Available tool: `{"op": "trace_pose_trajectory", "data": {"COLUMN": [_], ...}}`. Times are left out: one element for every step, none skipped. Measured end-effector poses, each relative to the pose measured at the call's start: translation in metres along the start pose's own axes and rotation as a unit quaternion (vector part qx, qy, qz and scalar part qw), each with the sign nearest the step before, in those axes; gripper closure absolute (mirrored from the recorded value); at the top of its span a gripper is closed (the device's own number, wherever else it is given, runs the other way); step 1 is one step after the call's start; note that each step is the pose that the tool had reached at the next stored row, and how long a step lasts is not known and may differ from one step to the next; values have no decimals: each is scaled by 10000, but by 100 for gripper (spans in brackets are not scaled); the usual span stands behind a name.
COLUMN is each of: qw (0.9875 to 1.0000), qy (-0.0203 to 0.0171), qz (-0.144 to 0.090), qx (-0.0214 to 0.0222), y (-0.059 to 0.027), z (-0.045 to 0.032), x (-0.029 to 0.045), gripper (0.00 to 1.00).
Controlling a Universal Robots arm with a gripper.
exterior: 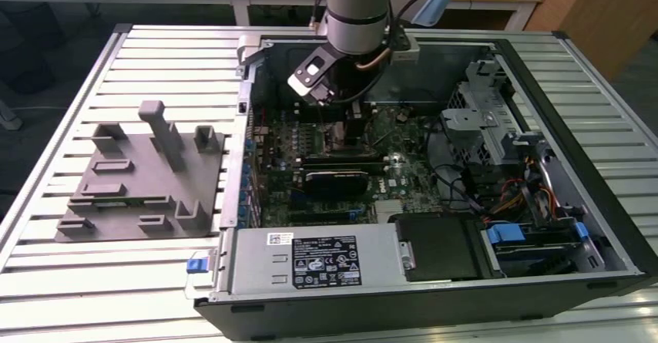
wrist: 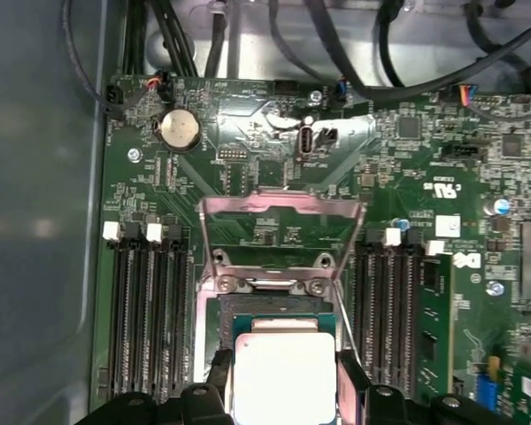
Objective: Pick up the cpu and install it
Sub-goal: 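Place the cpu into insertion slot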
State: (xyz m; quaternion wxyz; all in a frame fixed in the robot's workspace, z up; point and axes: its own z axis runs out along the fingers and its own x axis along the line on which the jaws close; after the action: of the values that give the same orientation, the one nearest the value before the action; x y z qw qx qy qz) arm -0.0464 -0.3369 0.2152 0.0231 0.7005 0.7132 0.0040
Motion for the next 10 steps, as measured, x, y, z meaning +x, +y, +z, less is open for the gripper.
{"op": "trace_pose_trajectory", "data": {"qw": [10000, 10000, 10000, 10000, 10000, 10000, 10000, 10000, 10000, 10000], "qy": [1, -1, -2, -1, -1, -1, -1, -1, -1, -1], "qz": [0, 0, 0, -1, -1, -1, 0, 0, 0, 0], "qx": [1, 3, 5, 5, 6, 6, 6, 7, 8, 8], "y": [0, -1, -1, -1, -1, -2, -3, -4, -4, -4], "z": [14, 30, 45, 60, 69, 78, 90, 103, 114, 122], "x": [8, 15, 20, 23, 25, 25, 25, 25, 26, 26], "gripper": [46, 46, 46, 46, 46, 46, 46, 46, 46, 46]}}
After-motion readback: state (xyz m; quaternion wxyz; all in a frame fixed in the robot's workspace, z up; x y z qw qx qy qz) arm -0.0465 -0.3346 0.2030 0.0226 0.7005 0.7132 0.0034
